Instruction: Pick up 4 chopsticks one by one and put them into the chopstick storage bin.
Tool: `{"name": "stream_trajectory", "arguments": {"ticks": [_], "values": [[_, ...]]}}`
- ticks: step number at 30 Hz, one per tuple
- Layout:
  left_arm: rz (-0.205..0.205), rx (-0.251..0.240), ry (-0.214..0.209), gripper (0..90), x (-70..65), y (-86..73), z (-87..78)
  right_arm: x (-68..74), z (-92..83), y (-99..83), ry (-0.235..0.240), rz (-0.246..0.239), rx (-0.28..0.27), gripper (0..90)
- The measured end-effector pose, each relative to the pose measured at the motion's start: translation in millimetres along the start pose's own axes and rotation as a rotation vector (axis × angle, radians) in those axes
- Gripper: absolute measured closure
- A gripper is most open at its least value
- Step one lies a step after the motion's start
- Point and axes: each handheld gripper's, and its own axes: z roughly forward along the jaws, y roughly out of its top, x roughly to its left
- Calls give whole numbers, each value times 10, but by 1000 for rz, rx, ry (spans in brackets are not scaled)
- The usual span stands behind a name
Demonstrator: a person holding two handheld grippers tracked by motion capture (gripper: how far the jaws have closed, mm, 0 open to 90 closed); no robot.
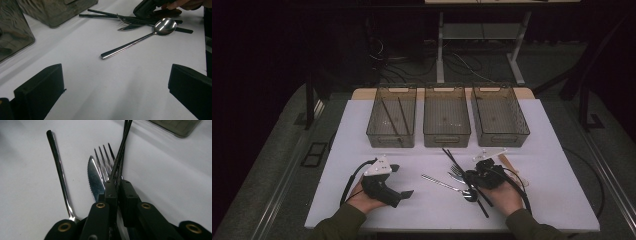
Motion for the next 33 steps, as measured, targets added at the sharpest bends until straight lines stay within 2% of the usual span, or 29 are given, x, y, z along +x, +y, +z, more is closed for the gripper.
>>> {"name": "stream_trajectory", "arguments": {"ticks": [7,9,14,27,33], "values": [[1,-2,-1,0,2,1,-3,-2,-21,13,9,8,1,852],[0,-1,-1,0,1,2,-4,-6,-43,23,-1,13,-3,856],[-1,-3,-1,0,0,2,-2,-67,-88,32,8,32,-9,856],[2,-3,-1,0,1,4,-11,-146,-138,13,12,-1,11,858],[0,-5,-1,0,0,4,-9,-234,-238,-13,20,6,-4,858]]}}
